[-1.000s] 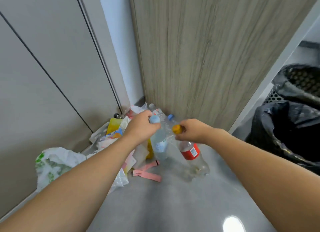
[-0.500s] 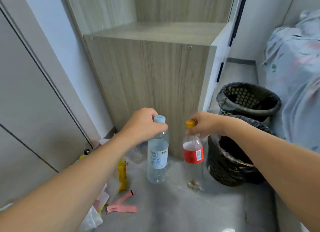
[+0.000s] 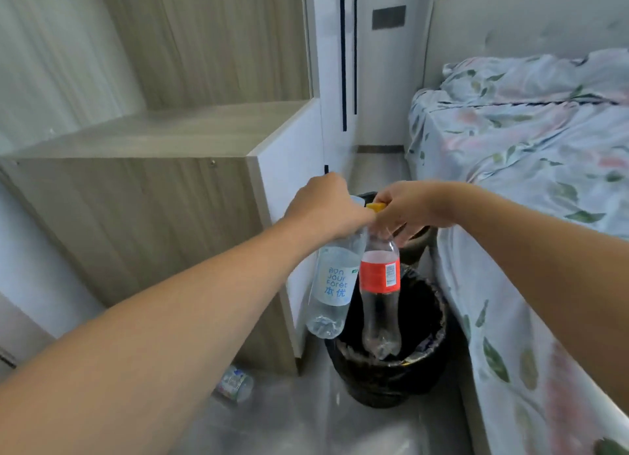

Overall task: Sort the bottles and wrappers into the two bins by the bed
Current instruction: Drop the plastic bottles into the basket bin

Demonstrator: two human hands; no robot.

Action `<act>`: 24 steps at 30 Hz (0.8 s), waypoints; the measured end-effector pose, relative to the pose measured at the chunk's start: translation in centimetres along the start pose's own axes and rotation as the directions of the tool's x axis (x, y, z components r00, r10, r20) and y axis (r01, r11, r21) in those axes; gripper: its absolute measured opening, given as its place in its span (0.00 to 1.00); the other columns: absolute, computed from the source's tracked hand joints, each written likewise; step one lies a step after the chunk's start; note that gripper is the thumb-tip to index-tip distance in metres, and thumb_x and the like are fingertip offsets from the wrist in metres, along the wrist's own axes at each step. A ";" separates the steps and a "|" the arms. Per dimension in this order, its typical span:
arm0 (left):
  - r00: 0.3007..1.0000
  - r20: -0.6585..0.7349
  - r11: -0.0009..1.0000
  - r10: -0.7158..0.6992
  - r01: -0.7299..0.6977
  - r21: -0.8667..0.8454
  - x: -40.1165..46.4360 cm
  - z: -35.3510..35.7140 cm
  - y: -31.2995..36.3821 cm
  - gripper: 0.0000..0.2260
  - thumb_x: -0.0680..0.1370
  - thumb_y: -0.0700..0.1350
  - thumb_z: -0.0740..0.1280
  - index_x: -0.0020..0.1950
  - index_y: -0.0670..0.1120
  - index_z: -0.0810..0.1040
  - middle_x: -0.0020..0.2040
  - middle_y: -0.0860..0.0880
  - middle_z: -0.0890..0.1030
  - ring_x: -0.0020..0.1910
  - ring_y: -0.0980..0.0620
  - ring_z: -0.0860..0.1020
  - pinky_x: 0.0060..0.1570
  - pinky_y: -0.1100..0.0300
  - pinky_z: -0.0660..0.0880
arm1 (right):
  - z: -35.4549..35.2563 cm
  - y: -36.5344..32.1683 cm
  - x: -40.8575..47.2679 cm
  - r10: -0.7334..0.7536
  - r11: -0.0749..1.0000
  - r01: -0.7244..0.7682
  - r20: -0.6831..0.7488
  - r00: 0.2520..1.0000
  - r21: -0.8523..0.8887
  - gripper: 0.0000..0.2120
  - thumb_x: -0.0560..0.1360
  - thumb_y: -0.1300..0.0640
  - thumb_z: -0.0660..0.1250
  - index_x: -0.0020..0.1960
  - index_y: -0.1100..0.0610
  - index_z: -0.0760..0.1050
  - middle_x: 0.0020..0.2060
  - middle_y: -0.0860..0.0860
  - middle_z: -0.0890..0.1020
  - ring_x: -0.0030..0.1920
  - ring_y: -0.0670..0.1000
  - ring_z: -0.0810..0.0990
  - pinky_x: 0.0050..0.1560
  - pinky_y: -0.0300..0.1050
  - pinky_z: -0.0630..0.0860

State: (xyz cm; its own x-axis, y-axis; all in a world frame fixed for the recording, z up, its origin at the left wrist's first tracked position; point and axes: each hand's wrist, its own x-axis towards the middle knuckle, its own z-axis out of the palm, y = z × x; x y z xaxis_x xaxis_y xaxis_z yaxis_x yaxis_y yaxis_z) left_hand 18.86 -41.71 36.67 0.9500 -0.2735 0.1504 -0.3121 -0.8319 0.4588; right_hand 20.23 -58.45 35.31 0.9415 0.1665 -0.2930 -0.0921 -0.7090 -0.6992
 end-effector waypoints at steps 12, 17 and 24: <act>0.962 -0.263 0.996 0.079 -0.069 0.048 13.0 3.3 4.2 0.11 0.70 0.49 0.67 0.37 0.46 0.66 0.36 0.49 0.72 0.32 0.49 0.71 0.28 0.60 0.62 | -10.1 6.8 5.0 -0.134 0.989 0.060 -0.617 0.776 -0.138 0.13 0.73 0.55 0.70 0.55 0.58 0.75 0.49 0.56 0.78 0.50 0.56 0.76 0.50 0.50 0.74; 0.966 -0.257 0.999 0.036 -0.027 0.038 18.4 6.5 1.9 0.11 0.72 0.50 0.66 0.43 0.45 0.68 0.38 0.49 0.71 0.38 0.46 0.72 0.30 0.58 0.62 | -10.2 9.7 9.9 -0.125 0.987 0.028 -0.642 0.756 -0.159 0.10 0.74 0.56 0.69 0.51 0.58 0.73 0.44 0.53 0.76 0.45 0.53 0.74 0.42 0.44 0.68; 0.996 -0.090 0.998 -0.022 0.026 0.048 27.0 14.0 -0.9 0.07 0.72 0.46 0.66 0.41 0.45 0.70 0.40 0.48 0.74 0.35 0.50 0.72 0.30 0.59 0.64 | -10.6 14.2 18.0 -0.161 0.948 -0.013 -0.515 0.842 -0.318 0.13 0.73 0.54 0.69 0.55 0.55 0.74 0.47 0.50 0.78 0.47 0.51 0.77 0.48 0.44 0.75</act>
State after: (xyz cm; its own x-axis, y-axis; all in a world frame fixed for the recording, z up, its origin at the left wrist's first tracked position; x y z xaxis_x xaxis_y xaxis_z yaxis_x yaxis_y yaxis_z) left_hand 44.77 -55.09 28.06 0.9527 -0.2107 0.2188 -0.2868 -0.8611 0.4198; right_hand 39.30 -72.83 27.03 0.9745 -0.0988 0.2017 0.0031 -0.8921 -0.4519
